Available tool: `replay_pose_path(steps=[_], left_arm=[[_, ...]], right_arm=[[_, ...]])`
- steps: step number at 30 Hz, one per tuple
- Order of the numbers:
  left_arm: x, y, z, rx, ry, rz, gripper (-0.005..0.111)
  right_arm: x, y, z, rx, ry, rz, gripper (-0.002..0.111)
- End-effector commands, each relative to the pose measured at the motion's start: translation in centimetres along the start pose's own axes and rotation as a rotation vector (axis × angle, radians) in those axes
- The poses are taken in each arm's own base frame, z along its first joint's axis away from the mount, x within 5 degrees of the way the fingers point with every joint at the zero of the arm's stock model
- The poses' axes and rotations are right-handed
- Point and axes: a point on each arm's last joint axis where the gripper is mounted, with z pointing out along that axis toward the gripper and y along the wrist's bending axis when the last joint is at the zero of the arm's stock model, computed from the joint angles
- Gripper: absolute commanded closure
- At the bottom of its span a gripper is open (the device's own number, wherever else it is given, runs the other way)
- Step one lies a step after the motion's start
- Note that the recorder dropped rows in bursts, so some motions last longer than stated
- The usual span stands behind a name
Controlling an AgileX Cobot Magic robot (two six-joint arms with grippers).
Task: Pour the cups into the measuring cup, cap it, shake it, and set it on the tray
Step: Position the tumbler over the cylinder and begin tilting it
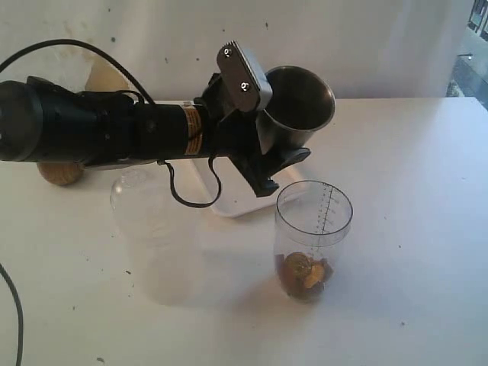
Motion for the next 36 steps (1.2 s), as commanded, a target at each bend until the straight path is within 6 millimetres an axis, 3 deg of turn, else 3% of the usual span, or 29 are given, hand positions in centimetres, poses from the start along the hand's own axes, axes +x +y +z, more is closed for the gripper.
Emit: replay_pose_path(steps=[1,36], left_arm=[[-1.34,0.34,-0.16,-0.009,-0.066,0.038,0.107],[-1.41,0.3,-0.17,-0.013,-0.072,0.267,0.107]], right_arm=[[0.14,-0.05,0.02,0.006,-0.001,0.004,0.108],[0.14,-0.05,0.02,0.006,-0.001,0.004,0.108]])
